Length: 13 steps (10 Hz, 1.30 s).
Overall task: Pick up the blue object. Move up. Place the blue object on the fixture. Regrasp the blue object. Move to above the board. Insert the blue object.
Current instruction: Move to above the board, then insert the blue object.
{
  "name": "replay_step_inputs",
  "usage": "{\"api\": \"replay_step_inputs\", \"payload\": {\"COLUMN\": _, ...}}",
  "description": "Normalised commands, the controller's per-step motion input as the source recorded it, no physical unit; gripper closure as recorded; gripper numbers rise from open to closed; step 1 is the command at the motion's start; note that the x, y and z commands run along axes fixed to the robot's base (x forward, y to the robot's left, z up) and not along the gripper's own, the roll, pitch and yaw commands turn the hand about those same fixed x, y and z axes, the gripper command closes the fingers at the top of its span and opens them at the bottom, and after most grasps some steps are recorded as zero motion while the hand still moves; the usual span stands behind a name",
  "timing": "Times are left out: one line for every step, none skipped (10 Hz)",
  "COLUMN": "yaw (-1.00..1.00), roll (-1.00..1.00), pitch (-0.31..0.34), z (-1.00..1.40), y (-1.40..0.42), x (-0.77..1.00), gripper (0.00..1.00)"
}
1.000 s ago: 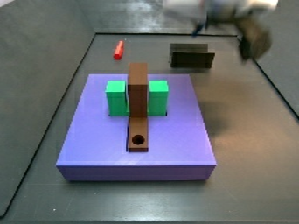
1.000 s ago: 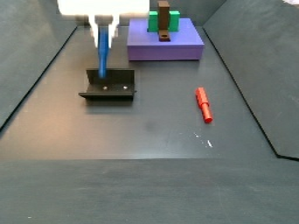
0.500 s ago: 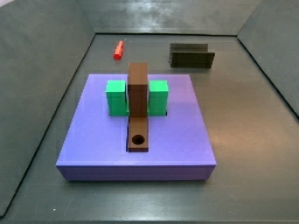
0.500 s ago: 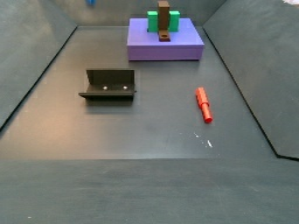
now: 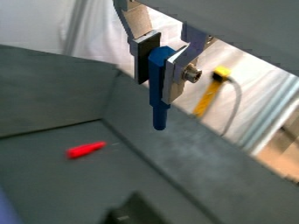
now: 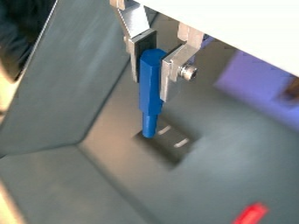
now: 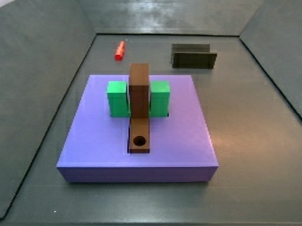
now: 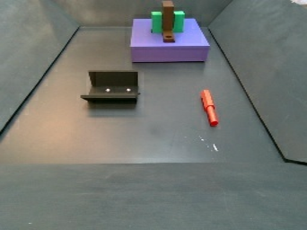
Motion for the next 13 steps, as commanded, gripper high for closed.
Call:
{"api": "replay_step_inputs", "payload": {"yaw": 0.02, "roll": -1.00, "pitch": 0.087, "z": 0.27, "y": -1.40, "x": -1.11, "gripper": 1.00}}
{"api": "replay_step_inputs", "payload": {"yaw": 0.02, "roll": -1.00, "pitch": 0.083, "z": 0.27, "y": -1.40, "x": -1.09, "gripper": 1.00}}
{"api": "replay_step_inputs", "payload": {"yaw": 0.03, "roll": -1.00, "pitch": 0.074, "z": 0.14, "y": -0.84, "x": -0.67, "gripper": 1.00}}
{"api": "replay_step_inputs", "payload": {"yaw": 0.04, "roll": -1.00, "pitch": 0.070, "z": 0.07, "y": -0.48, "x": -0.40, "gripper": 1.00}}
{"api": "replay_step_inputs", "payload": {"yaw": 0.04, "roll": -1.00, "pitch": 0.060, "z": 0.05, "y": -0.21, "x": -0.20, "gripper": 1.00}}
{"api": "replay_step_inputs", "payload": {"yaw": 0.04, "roll": -1.00, "pitch": 0.046, "z": 0.03, "y": -0.14, "x": -0.16, "gripper": 1.00}}
{"api": "replay_step_inputs", "payload": {"yaw": 0.02, "roll": -0.79, "pitch": 0.008, "z": 0.01, "y": -0.03, "x": -0.10, "gripper": 1.00}}
{"api": "replay_step_inputs", "payload": {"yaw": 0.02, "roll": -0.63, "pitch": -0.009, "z": 0.01, "y": 0.00, "x": -0.08, "gripper": 1.00}}
{"api": "replay_step_inputs", "payload": {"yaw": 0.00, "roll": -0.31, "pitch": -0.017, "z": -0.01, "y": 0.01, "x": -0.04, "gripper": 1.00}}
{"api": "replay_step_inputs", "payload": {"yaw": 0.00, "roll": -0.25, "pitch": 0.050, "z": -0.28, "y": -0.15, "x": 0.00, "gripper": 1.00}}
{"api": "replay_step_inputs", "payload": {"yaw": -0.02, "roll": -0.28, "pitch": 0.086, "z": -0.33, "y": -0.24, "x": 0.00, "gripper": 1.00}}
{"api": "replay_step_inputs", "payload": {"yaw": 0.00, "roll": -0.30, "pitch": 0.089, "z": -0.39, "y": -0.40, "x": -0.01, "gripper": 1.00}}
{"api": "replay_step_inputs", "payload": {"yaw": 0.00, "roll": -0.27, "pitch": 0.123, "z": -0.42, "y": -0.67, "x": -0.03, "gripper": 1.00}}
